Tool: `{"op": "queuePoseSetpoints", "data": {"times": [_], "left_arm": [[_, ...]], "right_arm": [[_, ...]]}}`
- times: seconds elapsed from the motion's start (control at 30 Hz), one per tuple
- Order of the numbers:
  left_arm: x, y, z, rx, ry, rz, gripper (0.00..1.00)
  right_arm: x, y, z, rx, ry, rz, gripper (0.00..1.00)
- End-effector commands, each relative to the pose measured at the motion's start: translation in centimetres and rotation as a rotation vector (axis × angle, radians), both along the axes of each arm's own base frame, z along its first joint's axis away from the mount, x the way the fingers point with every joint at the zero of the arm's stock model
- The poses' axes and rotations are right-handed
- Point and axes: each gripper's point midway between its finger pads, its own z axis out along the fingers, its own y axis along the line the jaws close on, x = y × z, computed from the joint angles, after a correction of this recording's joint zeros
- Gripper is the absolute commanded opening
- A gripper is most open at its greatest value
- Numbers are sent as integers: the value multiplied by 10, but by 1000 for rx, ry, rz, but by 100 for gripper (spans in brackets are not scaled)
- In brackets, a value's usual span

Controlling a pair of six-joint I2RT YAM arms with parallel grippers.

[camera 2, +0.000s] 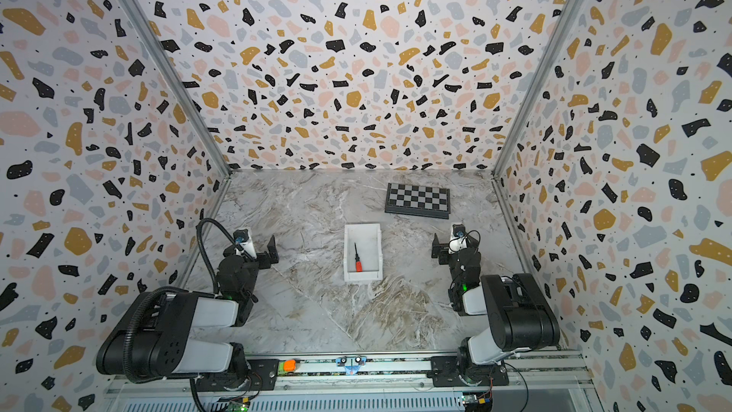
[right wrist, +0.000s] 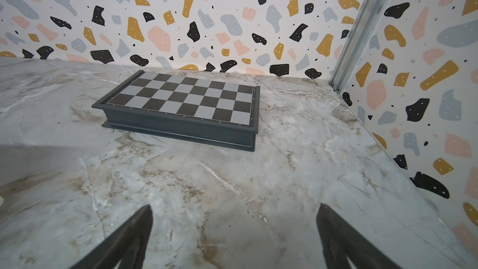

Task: Put the screwdriver in the bin
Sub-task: Reset both arms

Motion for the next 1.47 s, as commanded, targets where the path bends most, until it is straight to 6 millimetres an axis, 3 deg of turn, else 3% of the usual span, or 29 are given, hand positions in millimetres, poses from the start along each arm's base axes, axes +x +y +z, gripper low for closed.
{"op": "queuePoseSetpoints", "data": {"times": [0.0, 0.33, 0.53, 0.6, 0.73, 0.87, 1.0, 1.43], "left_arm": [[5, -1, 17, 12, -59, -4, 100], [2, -2, 20, 11, -76, -7, 100], [-39, 2, 38, 1, -229, 6, 100], [-28, -1, 34, 9, -194, -9, 100], [3, -19, 20, 36, -78, -113, 100], [-2, -20, 21, 40, -92, -119, 100], [-1, -20, 21, 42, -85, -118, 100], [1, -20, 20, 40, -79, -115, 100]], "right_arm": [[3, 3, 11, 4, -32, 8, 99], [2, 2, 11, 3, -33, 9, 99], [-23, 1, 29, 11, -148, 14, 99], [-22, 1, 26, 12, -141, 11, 99], [5, 4, 11, 6, -26, 19, 99], [-6, -1, 15, 15, -62, -4, 99], [4, 0, 11, 8, -27, -4, 99], [3, 4, 10, 1, -24, 14, 99]]}}
